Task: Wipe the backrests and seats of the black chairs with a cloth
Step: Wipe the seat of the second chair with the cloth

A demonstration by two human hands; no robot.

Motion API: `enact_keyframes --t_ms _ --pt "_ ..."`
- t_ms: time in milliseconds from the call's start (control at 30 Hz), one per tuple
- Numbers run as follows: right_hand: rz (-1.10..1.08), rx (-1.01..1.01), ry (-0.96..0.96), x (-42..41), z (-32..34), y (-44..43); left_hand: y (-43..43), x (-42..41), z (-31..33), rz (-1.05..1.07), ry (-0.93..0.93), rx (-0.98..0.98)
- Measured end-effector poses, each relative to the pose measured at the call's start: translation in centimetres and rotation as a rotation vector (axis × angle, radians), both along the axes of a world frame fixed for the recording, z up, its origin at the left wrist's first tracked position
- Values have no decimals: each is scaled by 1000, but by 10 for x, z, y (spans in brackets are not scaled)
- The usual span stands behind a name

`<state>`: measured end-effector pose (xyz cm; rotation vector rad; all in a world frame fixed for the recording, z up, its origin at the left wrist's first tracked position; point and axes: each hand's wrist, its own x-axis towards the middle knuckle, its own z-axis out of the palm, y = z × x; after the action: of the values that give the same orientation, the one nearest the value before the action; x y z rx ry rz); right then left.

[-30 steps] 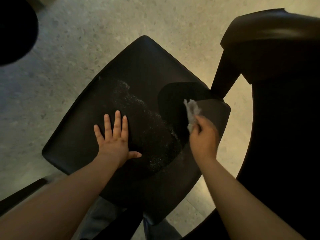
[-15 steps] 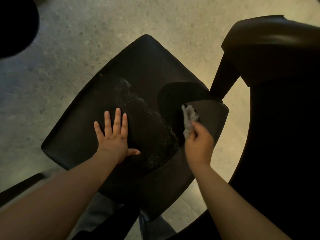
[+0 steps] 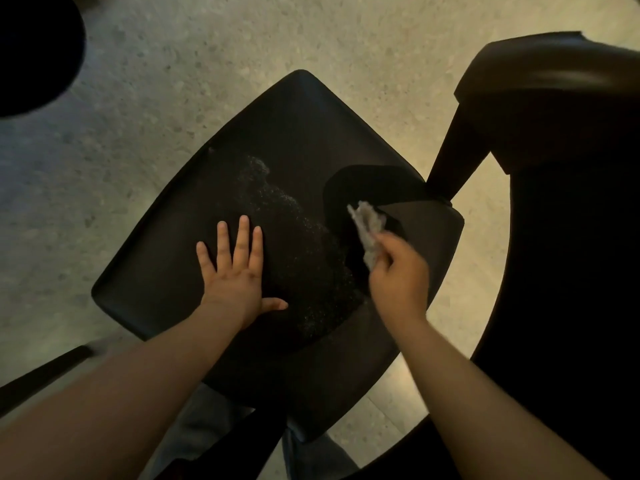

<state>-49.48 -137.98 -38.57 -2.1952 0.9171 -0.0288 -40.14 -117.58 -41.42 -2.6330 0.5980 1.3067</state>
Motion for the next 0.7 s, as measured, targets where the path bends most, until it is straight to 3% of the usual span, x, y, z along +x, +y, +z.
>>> enact_keyframes --t_ms 133,200,433,567,700 --pt "66 -144 134 38 -14 -34 2 -1 0 1 -10 -13" --pt "92 -123 200 41 -24 -29 2 -1 -1 3 -13 -26" --pt "324 67 108 -1 -15 28 10 -3 -2 12 -58 -113" --pt "149 -52 4 21 -12 -3 20 -2 4 6 -79 -202" --pt "95 -59 114 47 -26 -20 30 -11 8 73 -171 -184"
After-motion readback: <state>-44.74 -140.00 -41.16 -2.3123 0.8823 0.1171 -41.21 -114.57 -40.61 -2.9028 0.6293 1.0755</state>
